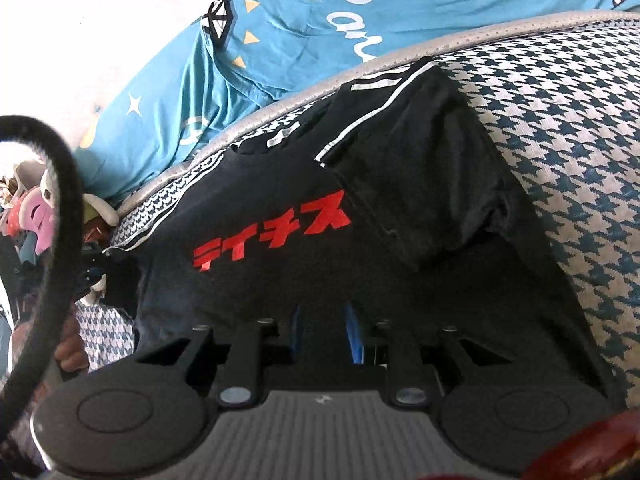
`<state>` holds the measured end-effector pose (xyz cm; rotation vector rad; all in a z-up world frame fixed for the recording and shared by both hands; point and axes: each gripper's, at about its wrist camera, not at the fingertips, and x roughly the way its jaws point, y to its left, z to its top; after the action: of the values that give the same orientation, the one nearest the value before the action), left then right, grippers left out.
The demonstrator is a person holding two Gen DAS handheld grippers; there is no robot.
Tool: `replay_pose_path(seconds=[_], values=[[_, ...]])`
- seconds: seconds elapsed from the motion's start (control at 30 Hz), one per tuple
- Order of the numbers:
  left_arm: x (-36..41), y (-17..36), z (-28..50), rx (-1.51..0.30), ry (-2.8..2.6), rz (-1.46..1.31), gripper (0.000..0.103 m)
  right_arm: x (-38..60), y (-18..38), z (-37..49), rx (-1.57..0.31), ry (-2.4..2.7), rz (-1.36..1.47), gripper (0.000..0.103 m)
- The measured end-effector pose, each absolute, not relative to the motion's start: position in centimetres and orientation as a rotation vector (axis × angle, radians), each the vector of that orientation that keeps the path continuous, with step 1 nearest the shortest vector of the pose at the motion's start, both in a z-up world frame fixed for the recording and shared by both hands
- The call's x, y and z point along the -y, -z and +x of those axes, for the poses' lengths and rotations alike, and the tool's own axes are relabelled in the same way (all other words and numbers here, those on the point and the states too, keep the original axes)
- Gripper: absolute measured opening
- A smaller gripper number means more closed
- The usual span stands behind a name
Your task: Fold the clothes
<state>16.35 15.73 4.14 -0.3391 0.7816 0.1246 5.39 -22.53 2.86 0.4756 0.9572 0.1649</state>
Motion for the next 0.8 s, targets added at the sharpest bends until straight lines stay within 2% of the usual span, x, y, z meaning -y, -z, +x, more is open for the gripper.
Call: replay_pose_path(seconds=[0.27, 0.43, 0.47, 0.5, 0.57, 0.8], values=[[-10.3, -6.5, 15.9, -0.732, 0.023, -0.306, 0.008, 22.5, -2.9, 5.4, -0.953, -0.171, 0.481, 0.025], [-5.4, -5.5, 15.7, -0.797, 0.155, -0.223, 0.012, 22.7, -3.0, 5.3, -0.951, -0.167, 0.485, 0.025], [-4.9, -5.2, 15.5, -0.803, 0.172, -0.216, 0.019, 22.8, -3.0, 5.3, -0.949, -0.166, 0.487, 0.025], [-4.5, -5.1, 15.5, -0.813, 0.198, -0.216, 0.034, 22.8, -3.1, 5.3, -0.947, -0.165, 0.489, 0.025], [-4.2, -5.4, 15.1, -0.799, 0.207, -0.216, 0.049, 23.0, -3.2, 5.3, -0.941, -0.164, 0.492, 0.025], [-5.4, -6.2, 15.0, -0.777, 0.133, -0.223, 0.051, 22.8, -3.2, 5.2, -0.939, -0.167, 0.49, 0.025]])
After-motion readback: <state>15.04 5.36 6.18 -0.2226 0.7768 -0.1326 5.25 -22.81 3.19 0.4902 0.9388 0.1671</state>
